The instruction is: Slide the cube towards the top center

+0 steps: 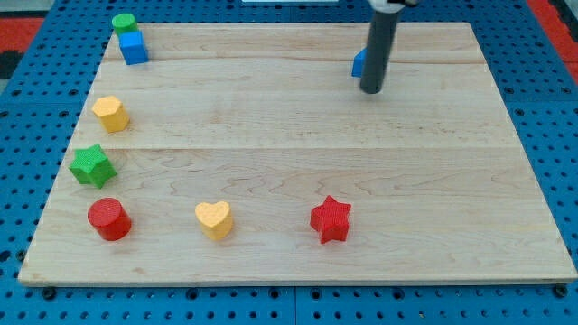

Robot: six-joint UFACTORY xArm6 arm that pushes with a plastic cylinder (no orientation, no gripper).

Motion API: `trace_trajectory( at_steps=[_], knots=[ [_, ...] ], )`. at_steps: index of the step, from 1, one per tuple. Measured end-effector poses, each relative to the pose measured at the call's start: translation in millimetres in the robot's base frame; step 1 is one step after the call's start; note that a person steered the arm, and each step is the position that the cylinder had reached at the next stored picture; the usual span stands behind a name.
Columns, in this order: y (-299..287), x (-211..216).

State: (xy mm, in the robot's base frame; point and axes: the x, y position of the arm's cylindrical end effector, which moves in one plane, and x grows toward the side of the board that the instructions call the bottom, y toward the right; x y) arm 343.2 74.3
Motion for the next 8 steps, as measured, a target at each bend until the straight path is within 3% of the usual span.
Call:
trace_trajectory(
  at_steps=[2,3,5,6,7,8],
  knots=[
    [-277.6,-23.2],
    [-377.5,-28.7],
    [-344.4,-76.6],
    [-365.6,-103.0],
    [-288.0,-96.8],
    [-246.7,-71.8]
  ],
)
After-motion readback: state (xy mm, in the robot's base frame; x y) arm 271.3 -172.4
